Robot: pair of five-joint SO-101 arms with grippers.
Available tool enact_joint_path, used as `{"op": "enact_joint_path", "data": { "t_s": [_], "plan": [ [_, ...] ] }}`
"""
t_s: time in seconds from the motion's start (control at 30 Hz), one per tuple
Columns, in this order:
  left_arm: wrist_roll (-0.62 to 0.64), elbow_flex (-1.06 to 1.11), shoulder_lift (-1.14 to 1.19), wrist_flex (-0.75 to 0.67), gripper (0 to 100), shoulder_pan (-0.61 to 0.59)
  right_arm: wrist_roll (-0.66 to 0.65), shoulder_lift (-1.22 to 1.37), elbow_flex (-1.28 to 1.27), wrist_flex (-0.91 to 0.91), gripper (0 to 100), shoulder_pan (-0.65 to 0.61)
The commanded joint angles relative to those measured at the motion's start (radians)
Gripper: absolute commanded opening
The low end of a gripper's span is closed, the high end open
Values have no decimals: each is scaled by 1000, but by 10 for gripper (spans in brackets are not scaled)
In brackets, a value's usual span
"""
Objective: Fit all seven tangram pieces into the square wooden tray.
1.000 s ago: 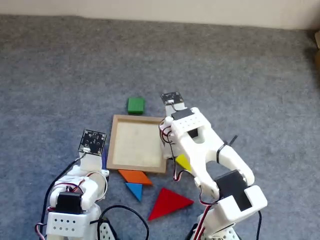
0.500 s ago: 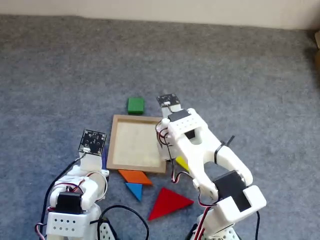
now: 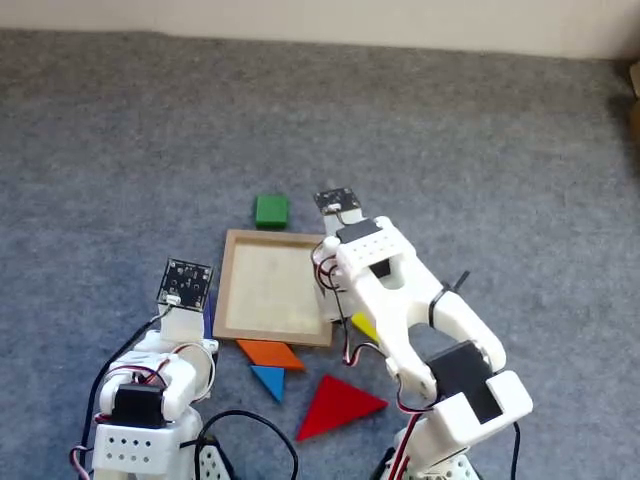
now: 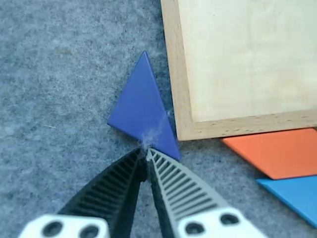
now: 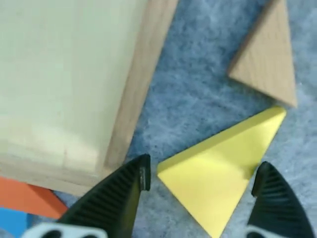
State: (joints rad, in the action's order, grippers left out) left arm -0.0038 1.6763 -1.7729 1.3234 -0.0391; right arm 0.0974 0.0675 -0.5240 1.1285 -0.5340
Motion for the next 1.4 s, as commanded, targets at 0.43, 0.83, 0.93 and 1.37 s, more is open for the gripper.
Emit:
{"op": "enact_joint_path", "data": {
  "t_s": [0.43,0.83,0.93,1.37],
  "plan": [
    [-5,21,-41,3,5,7,-49,-5,-2,30,311,38],
    [-5,21,-41,3,5,7,-58,-4,1,73,314,16],
    [-5,21,-41,3,5,7,-92,-4,-1,73,314,16],
    [-5,21,-41,3,5,7,-98,-2,-2,88,315,16]
  ]
}}
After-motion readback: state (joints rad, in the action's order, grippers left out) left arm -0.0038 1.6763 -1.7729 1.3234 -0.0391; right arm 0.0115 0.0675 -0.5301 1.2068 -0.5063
